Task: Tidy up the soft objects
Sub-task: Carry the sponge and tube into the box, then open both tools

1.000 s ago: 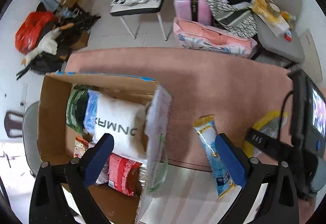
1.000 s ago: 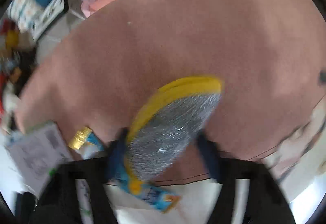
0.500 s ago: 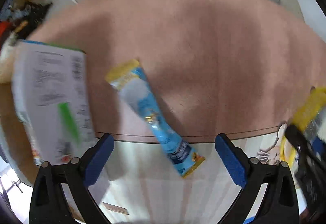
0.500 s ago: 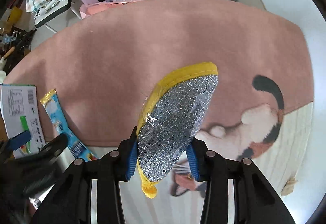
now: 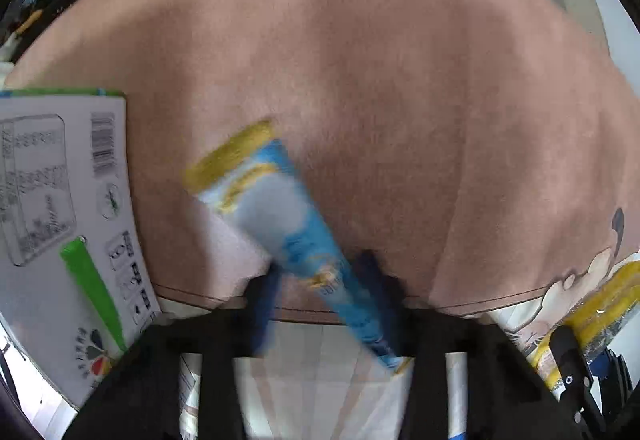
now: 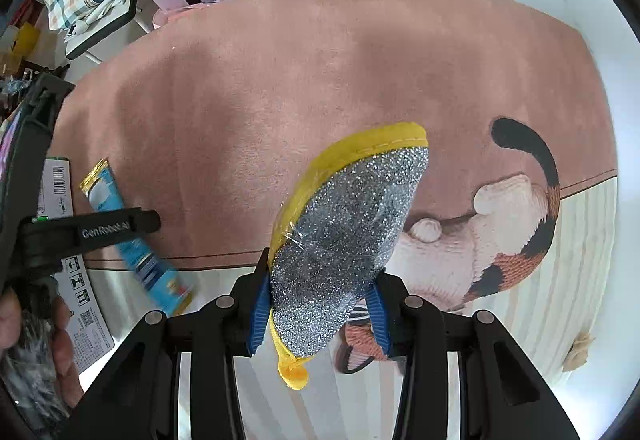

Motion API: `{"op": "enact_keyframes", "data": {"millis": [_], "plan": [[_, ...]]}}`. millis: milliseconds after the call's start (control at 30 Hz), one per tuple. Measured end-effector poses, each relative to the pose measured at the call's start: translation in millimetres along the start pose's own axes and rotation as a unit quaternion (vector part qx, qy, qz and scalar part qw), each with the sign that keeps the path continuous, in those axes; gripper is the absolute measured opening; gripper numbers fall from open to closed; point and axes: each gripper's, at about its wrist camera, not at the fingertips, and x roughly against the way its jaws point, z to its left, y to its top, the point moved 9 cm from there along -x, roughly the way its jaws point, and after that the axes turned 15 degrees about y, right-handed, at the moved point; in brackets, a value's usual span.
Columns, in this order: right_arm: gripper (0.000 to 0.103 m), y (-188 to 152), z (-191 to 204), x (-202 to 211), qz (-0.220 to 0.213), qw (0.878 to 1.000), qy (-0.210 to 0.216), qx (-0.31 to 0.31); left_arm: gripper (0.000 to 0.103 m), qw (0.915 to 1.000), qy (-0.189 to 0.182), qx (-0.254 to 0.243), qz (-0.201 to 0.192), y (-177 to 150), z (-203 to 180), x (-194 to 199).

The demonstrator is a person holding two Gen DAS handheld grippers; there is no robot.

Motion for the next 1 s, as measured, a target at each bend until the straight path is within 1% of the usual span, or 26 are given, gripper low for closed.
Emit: {"op": "enact_keyframes", "data": {"millis": [33,67,133,233,300,400,500,667,767,833,867,1000], "plan": [[0.044,-2.1,-1.8,0.2,-0.001,1.000,0.000,0.000,0.021,1.0000,-0.004,-0.005,0.002,-1.6,-1.8,-0.6],[0.044,-3.6,-3.3,2.2,-0.001,1.000,0.001,0.000,0.019,0.9999,-0.008,-0.008,0.004,-4.0,-2.7,-1.4],[0.044,-5.6,-2.4,4.6,-0.003,1.000,0.004,0.000,0.016,0.9998,-0.013,-0.014,-0.004,-9.7,-6.4,0.3],[0.044,-9.3,-0.3,11.5,-0.010,1.000,0.011,0.003,0.015,0.9992,-0.029,-0.025,-0.016,-22.8,-8.6,8.4],[0.044,-11.8,2.0,18.3,-0.016,1.000,0.019,0.006,0.015,0.9986,-0.031,-0.030,-0.032,-30.4,-9.2,18.2],[0.044,-15.3,7.9,30.6,-0.024,0.999,0.026,0.011,0.014,0.9966,-0.051,-0.037,-0.053,-48.0,-5.8,36.8],[0.044,-18.0,14.9,44.4,-0.037,0.999,0.030,0.019,0.014,0.9943,-0.061,-0.044,-0.076,-60.9,-2.1,55.6],[0.044,-25.4,28.7,61.1,-0.049,0.998,0.033,0.027,0.013,0.9926,-0.056,-0.046,-0.097,-65.5,-1.6,74.8],[0.044,-32.3,42.2,72.4,-0.056,0.997,0.043,0.032,0.013,0.9910,-0.061,-0.040,-0.112,-76.4,14.5,89.1],[0.044,-38.9,55.6,80.7,-0.062,0.996,0.054,0.039,0.013,0.9888,-0.067,-0.035,-0.129,-88.0,33.1,104.2],[0.044,-42.4,63.1,84.3,-0.065,0.995,0.060,0.041,0.013,0.9881,-0.070,-0.033,-0.133,-88.2,42.6,109.3],[0.044,-60.1,110.6,99.1,-0.073,0.991,0.093,0.063,0.013,0.9823,-0.085,-0.014,-0.166,-104.1,95.2,142.5]]}}
